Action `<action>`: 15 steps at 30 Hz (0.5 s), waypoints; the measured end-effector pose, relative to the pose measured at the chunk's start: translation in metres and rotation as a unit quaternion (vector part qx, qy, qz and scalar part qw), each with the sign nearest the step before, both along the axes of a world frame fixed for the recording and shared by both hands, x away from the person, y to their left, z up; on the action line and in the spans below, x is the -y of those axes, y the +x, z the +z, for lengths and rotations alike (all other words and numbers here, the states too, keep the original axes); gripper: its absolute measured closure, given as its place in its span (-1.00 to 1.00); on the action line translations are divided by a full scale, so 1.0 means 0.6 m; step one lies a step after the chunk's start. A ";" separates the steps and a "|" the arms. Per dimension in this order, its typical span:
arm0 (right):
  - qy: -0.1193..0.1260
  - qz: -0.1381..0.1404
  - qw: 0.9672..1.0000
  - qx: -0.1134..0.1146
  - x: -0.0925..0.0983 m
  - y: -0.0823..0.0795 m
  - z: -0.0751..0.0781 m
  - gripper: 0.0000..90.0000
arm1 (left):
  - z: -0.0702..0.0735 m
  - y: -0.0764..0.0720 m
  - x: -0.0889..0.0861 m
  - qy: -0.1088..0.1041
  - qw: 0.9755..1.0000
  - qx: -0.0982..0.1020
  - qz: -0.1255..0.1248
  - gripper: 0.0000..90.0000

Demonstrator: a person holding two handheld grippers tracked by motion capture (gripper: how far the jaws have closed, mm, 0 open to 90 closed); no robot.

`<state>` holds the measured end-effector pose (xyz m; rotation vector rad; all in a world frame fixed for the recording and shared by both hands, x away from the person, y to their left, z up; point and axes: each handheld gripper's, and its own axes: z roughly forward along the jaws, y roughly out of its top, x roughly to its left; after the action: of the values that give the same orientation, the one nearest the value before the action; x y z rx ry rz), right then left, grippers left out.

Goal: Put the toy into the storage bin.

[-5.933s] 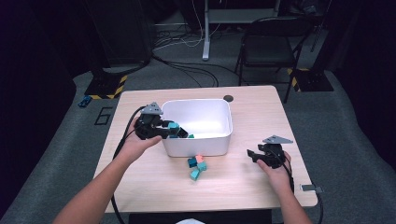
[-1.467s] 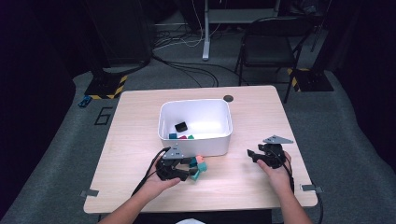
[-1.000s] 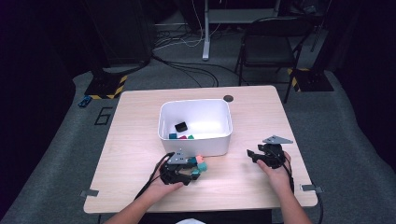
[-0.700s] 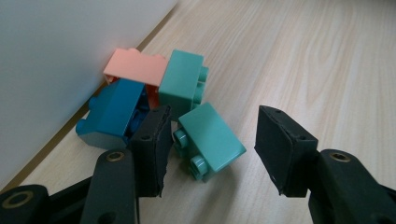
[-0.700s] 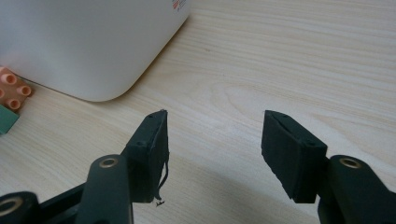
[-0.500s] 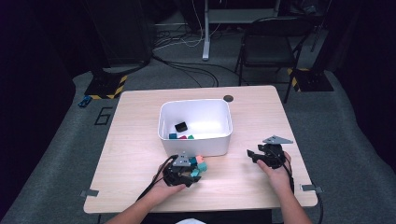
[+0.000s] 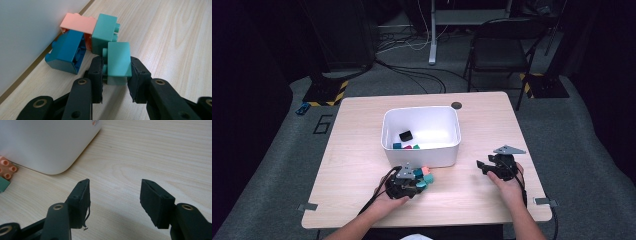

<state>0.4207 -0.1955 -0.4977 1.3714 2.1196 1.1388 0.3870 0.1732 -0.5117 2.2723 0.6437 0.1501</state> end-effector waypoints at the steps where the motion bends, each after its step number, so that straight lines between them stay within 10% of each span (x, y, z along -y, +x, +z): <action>1: 0.000 0.000 1.000 0.000 0.000 0.000 0.000 -0.09 | 0.000 0.000 -0.001 -0.002 1.000 0.002 0.000 0.49; 15: 0.003 -0.003 1.000 0.001 0.000 -0.001 0.001 -0.09 | 0.018 0.001 -0.014 -0.022 1.000 0.003 0.000 0.49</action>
<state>0.4203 -0.1952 -0.4969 1.3786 2.1110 1.1438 0.3874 0.1817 -0.5009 2.2291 0.6371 0.1409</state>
